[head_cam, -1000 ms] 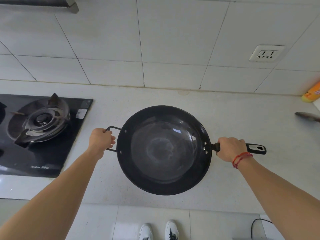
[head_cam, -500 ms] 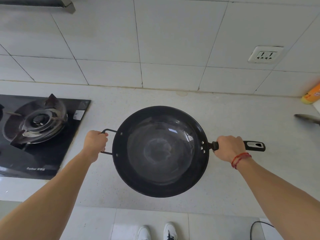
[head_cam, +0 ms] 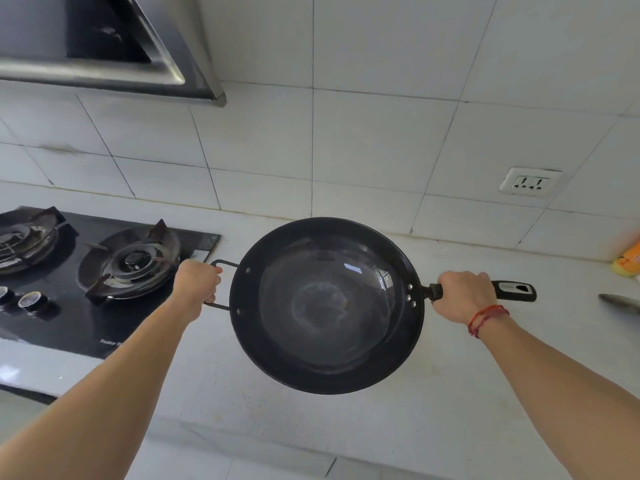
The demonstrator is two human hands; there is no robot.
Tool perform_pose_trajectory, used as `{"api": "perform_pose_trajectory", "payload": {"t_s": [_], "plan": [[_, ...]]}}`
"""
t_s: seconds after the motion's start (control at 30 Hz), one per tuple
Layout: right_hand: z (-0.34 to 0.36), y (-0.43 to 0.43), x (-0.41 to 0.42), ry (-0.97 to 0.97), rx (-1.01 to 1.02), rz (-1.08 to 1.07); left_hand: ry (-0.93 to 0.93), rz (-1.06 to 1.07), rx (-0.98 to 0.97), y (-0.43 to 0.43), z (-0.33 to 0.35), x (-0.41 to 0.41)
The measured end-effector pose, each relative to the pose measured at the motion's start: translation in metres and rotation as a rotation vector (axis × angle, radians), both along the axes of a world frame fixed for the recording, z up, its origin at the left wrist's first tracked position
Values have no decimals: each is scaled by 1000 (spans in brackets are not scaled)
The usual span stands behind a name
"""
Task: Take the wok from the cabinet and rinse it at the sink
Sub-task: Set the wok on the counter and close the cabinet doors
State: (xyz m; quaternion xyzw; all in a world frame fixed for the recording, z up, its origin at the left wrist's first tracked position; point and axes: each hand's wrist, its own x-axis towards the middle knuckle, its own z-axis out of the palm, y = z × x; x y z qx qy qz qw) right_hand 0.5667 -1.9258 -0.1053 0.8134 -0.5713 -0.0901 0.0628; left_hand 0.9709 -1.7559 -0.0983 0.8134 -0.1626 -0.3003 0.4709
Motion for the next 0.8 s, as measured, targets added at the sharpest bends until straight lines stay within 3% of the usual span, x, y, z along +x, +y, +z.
{"api": "perform_pose_trajectory", "payload": {"t_s": [0.3,0.8], "plan": [[16,-8,43,-39,-67,123,-25,85,-34,50,25,23],[41,68,218,-136,-79,554,-87,579,-133,258,51,60]]}}
